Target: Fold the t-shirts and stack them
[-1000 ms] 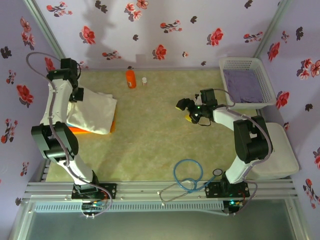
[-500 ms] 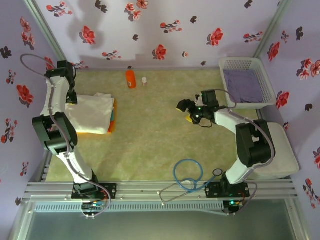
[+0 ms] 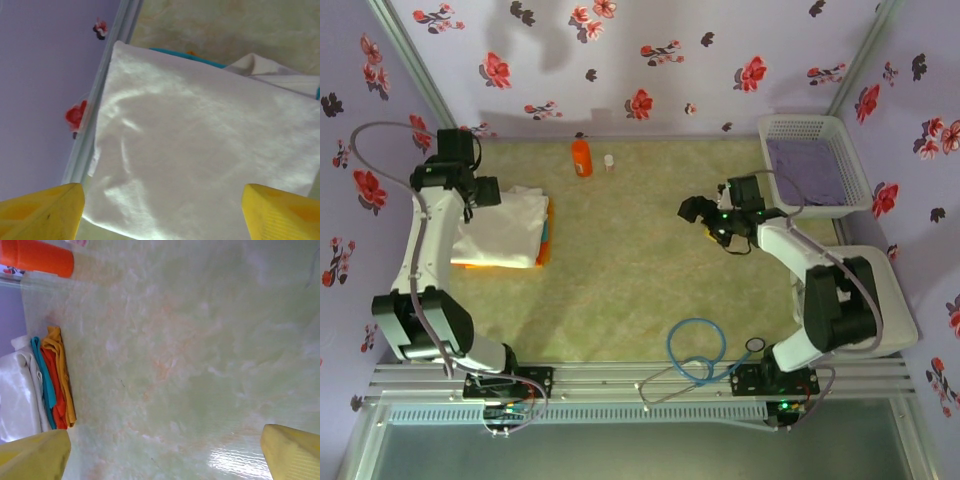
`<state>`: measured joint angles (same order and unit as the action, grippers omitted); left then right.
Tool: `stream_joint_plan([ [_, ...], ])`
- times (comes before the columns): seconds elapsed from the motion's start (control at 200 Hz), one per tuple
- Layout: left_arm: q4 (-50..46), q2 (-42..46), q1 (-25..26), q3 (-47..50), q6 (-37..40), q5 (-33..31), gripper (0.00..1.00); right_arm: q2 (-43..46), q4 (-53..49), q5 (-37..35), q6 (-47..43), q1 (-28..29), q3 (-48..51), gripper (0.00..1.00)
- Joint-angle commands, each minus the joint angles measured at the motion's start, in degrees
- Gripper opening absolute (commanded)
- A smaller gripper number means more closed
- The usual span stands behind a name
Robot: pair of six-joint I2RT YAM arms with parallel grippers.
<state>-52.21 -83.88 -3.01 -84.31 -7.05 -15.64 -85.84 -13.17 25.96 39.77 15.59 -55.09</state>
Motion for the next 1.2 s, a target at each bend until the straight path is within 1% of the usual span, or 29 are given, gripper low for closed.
stream_joint_plan([
  [0.0, 9.82, 2.74, -0.27, 6.56, -1.73, 5.77, 0.83, 5.81, -5.54, -11.07, -6.73, 0.22, -1.17, 1.00],
  [0.05, 14.97, 4.93, -0.20, 11.25, -1.41, 7.82, 0.85, 8.09, -6.66, -15.32, -9.03, 0.22, -0.78, 0.99],
  [0.095, 20.92, 7.57, -0.10, 16.50, -1.15, 9.05, 0.86, 10.44, -7.78, -20.64, -11.14, 0.21, -0.51, 0.99],
  [0.225, 40.65, 14.12, 0.08, 32.74, -0.83, 8.65, 0.87, 16.93, -6.48, -34.18, -16.03, 0.02, 2.43, 0.99],
  [0.27, 47.76, 15.61, 0.18, 38.40, -0.68, 7.25, 0.94, 18.67, -4.60, -37.99, -17.75, -0.03, 4.27, 0.99],
  [0.345, 56.78, 15.27, 0.34, 44.65, -1.16, 4.15, 0.97, 19.86, -1.66, -44.01, -20.42, -0.07, 6.79, 0.99],
  [0.395, 59.21, 13.39, 0.33, 46.54, -1.10, 3.36, 0.98, 19.72, -0.79, -48.64, -21.26, -0.07, 7.71, 0.99],
  [0.445, 61.97, 11.43, 0.29, 48.09, -0.80, 3.18, 0.99, 19.52, 2.21, -51.02, -23.27, -0.08, 9.73, 0.99],
  [0.57, 79.35, 9.09, 1.00, 56.61, 0.87, 3.32, 1.00, 19.52, 14.28, -52.88, -28.98, -0.21, 17.27, 0.99],
  [0.695, 88.18, 6.51, 1.41, 60.09, 2.67, 3.09, 0.99, 18.84, 25.28, -55.83, -33.46, -0.55, 23.78, 0.99],
  [0.78, 93.56, 6.22, 1.78, 62.38, 3.08, 3.90, 1.00, 17.12, 31.80, -57.39, -34.84, -1.49, 26.91, 0.99],
  [0.885, 100.42, 5.26, 1.99, 65.09, 2.92, 4.46, 0.99, 13.54, 42.05, -54.76, -34.84, -3.80, 30.56, 0.99],
  [0.95, 105.99, 3.28, 2.12, 66.77, 3.32, 5.87, 1.00, 10.18, 47.88, -53.09, -34.97, -5.38, 32.25, 0.99],
  [0.995, 109.06, 1.69, 2.21, 68.32, 3.57, 6.69, 1.00, 7.85, 50.43, -52.35, -34.62, -6.38, 32.38, 1.00],
  [1.05, 111.93, -0.04, 2.49, 69.21, 4.01, 7.07, 0.99, 7.26, 47.90, -51.30, -34.42, -6.74, 30.76, 0.99],
  [1.085, 113.45, -1.14, 2.48, 69.62, 4.21, 7.20, 1.00, 6.34, 49.24, -49.88, -35.31, -6.97, 30.63, 1.00],
  [1.145, 115.84, -3.29, 2.64, 69.94, 4.39, 7.35, 0.99, 5.02, 48.38, -50.04, -36.17, -7.25, 29.21, 0.99],
  [1.195, 118.31, -4.96, 2.70, 70.07, 4.66, 7.53, 1.00, 4.40, 50.25, -48.63, -36.96, -7.91, 29.54, 1.00],
])
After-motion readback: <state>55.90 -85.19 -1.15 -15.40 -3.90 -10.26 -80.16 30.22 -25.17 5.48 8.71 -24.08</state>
